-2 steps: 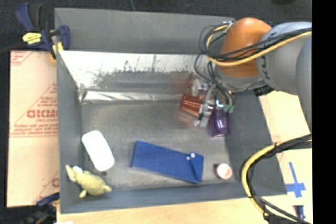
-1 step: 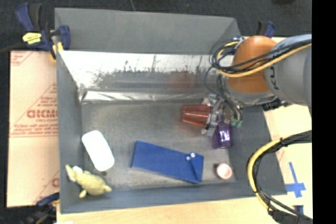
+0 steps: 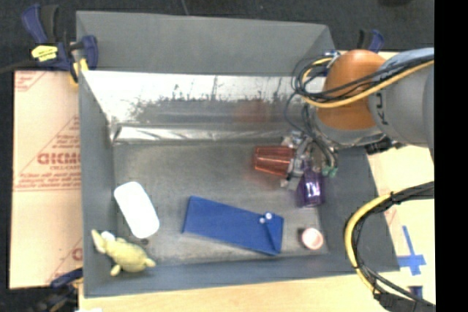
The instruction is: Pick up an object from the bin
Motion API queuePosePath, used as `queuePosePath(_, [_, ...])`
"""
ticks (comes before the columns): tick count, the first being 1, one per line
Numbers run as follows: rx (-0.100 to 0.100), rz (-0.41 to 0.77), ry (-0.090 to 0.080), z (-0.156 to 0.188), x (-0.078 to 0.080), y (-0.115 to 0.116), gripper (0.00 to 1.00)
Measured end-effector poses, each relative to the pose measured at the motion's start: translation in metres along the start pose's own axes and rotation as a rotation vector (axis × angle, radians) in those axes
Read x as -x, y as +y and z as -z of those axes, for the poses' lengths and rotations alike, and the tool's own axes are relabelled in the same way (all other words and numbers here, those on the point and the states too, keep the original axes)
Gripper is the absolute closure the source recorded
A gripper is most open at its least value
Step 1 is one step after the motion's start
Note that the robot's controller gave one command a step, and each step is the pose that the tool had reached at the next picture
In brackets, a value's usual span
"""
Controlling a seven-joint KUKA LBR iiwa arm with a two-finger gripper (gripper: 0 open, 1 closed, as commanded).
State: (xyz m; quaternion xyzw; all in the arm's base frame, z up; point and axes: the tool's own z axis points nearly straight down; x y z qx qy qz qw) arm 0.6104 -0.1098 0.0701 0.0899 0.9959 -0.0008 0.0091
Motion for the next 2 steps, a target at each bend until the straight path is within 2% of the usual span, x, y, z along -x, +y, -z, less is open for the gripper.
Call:
queuePosePath(1, [-0.001, 0.019, 0.005, 0.060, -0.004, 0.001, 1.00])
queuePosePath(2, [0.000, 0.015, 0.005, 0.137, 0.002, -0.006, 1.00])
